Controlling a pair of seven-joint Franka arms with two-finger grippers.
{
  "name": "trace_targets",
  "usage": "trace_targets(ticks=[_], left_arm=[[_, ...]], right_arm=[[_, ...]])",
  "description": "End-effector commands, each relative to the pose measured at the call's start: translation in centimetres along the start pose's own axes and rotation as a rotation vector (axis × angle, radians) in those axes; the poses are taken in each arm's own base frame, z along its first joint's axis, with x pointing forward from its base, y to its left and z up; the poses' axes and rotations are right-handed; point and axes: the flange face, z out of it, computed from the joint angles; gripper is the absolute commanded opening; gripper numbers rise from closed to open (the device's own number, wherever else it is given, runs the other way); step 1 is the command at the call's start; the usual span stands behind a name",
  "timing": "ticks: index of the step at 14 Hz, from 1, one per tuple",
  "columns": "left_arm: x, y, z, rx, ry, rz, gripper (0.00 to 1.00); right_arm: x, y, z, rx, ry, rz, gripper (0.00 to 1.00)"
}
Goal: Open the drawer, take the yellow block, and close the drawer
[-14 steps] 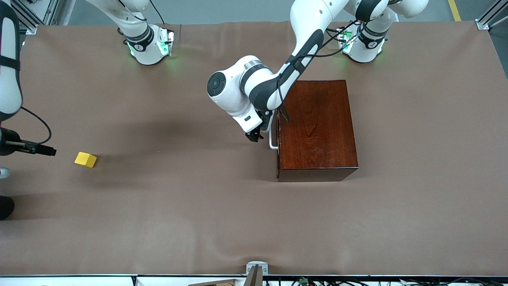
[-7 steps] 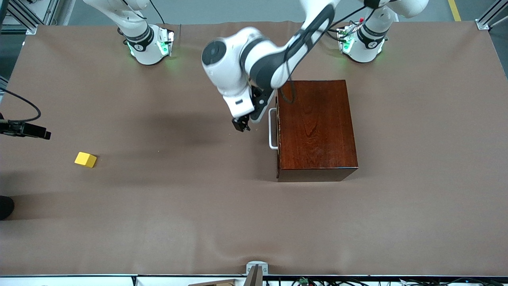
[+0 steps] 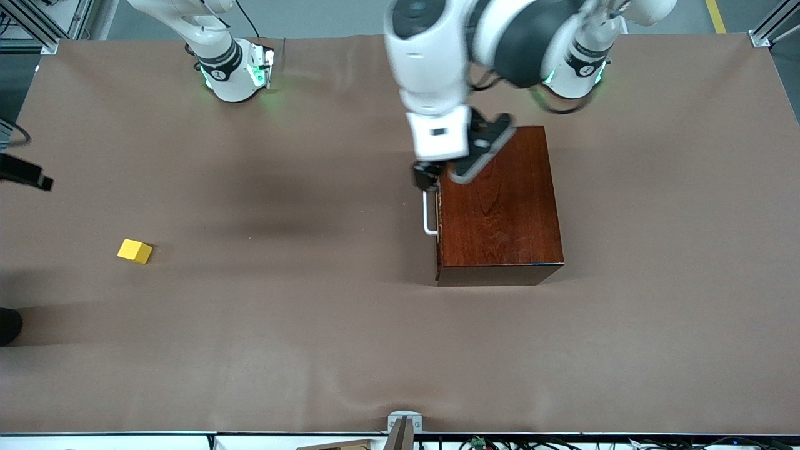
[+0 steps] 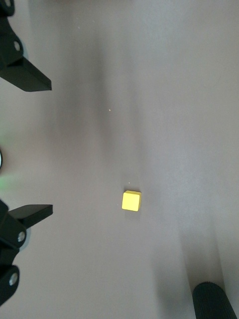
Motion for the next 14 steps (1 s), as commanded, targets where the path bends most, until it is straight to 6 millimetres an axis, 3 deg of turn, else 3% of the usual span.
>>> trace_targets(ticks=[1,5,7,10,11,14], left_arm=[[5.5,-3.7,-2.0,0.018,-0.028,0.074,1.0],[15.7,-9.8,-4.4,0.031,-0.057,0.33,1.0],[20.5,-13.1,-4.3,0.038,-0.075,0.446,1.0],[28.3,-18.5,-3.2,-0.024,-0.143,0.652,1.0],[30.1,-20.9,-3.1,-0.054,-0.163,0.691,1.0],[30.9,-25.2,-2.1,-0.074,-0.164,0.799,1.0]], right_arm=[[-2.6,0.1,-0.5,0.024,-0.005,-0.038,1.0],[-4.5,-0.1,-0.5,0.033,0.006,-0.061,1.0],[-4.6,-0.1,0.0,0.035,0.01,-0.146,1.0],[-6.7,-0.3,1.0,0.041,0.037,-0.181,1.0],[-6.8,0.1,1.4,0.044,0.031,-0.176,1.0],[-6.6,0.0,1.1,0.042,0.043,-0.219,1.0]])
